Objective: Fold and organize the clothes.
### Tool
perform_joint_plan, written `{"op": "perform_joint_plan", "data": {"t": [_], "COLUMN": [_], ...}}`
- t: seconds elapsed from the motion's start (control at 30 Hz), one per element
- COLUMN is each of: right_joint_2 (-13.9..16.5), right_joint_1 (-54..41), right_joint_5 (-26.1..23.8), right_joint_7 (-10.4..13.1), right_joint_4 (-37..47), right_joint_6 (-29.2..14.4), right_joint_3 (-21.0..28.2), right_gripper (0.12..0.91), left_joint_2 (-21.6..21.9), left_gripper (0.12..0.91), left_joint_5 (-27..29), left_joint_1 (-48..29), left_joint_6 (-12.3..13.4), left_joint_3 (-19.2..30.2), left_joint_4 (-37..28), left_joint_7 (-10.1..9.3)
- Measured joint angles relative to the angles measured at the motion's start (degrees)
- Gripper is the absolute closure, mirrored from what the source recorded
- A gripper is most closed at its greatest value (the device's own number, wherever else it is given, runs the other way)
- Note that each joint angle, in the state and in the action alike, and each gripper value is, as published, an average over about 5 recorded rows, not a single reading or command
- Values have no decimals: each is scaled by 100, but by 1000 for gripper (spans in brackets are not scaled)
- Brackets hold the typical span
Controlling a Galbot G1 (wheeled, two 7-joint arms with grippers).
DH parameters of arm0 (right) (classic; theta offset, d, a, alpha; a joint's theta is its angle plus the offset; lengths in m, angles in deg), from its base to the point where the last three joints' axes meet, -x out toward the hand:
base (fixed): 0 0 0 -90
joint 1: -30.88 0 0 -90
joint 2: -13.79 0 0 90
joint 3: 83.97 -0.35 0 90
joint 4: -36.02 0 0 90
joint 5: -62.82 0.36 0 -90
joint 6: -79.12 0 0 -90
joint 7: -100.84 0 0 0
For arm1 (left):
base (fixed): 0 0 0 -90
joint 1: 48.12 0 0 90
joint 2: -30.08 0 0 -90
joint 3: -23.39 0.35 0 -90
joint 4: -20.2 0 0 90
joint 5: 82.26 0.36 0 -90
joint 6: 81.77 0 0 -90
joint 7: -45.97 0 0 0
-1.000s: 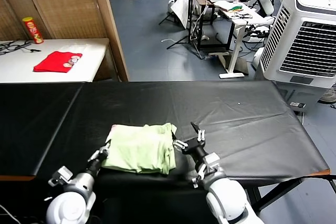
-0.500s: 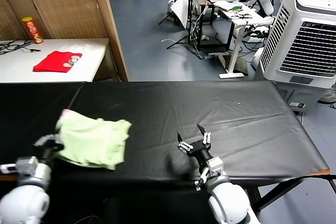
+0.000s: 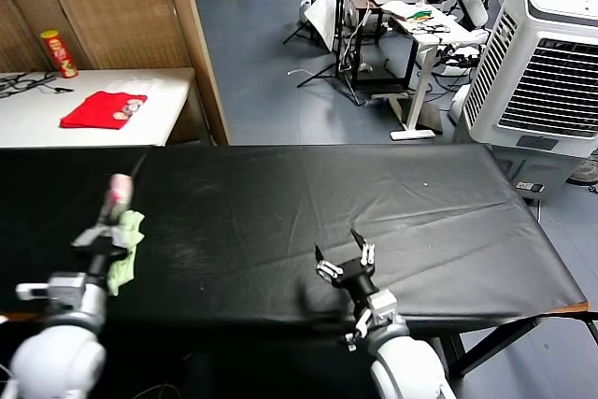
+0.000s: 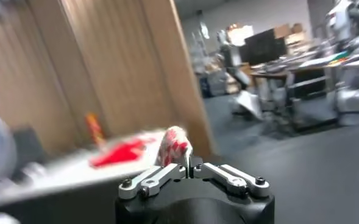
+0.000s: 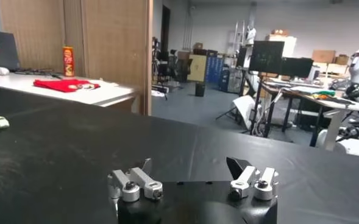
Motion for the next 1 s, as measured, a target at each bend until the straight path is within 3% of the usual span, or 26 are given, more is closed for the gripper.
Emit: {"op": "perform_joint_plan", "data": {"t": [0.13, 0.27, 0.4, 0.47, 0.6, 0.77, 0.87, 1.0], "right_joint_2": [20, 40, 71, 90, 164, 200, 146, 44], "right_joint_1": [131, 221, 229, 194, 45, -281, -528, -863], "right_joint_5": [10, 36, 165, 307, 728, 1541, 2013, 2334], "right_joint_7": [-6, -16, -62, -119, -291, -371, -368, -378], "right_joint_4": [-67, -106, -114, -108, -44, 138, 311, 613], "right_joint_6": [-2, 12, 134, 253, 584, 1021, 1231, 1314], "right_joint_3": [-95, -133, -98, -60, 54, 264, 432, 691], "right_gripper": [227, 227, 227, 227, 227, 227, 227, 231], "left_joint_2": [-376, -810, -1264, -1464, -1684, -1666, -1602, -1562], "left_gripper": [887, 887, 866, 798, 585, 316, 245, 233], "left_joint_5": [-113, 119, 584, 872, 1272, 1346, 1347, 1343], "left_joint_1": [-218, -397, -424, -390, -311, -194, -117, -15], "left_joint_6": [-82, -45, 52, 98, 244, 375, 460, 572], "left_joint_3": [737, 1394, 1892, 2086, 2338, 2364, 2290, 2127], "left_joint_4": [3, -82, -241, -311, -351, -219, -150, -121], "left_joint_7": [-96, -89, 122, 306, 611, 792, 789, 731]}}
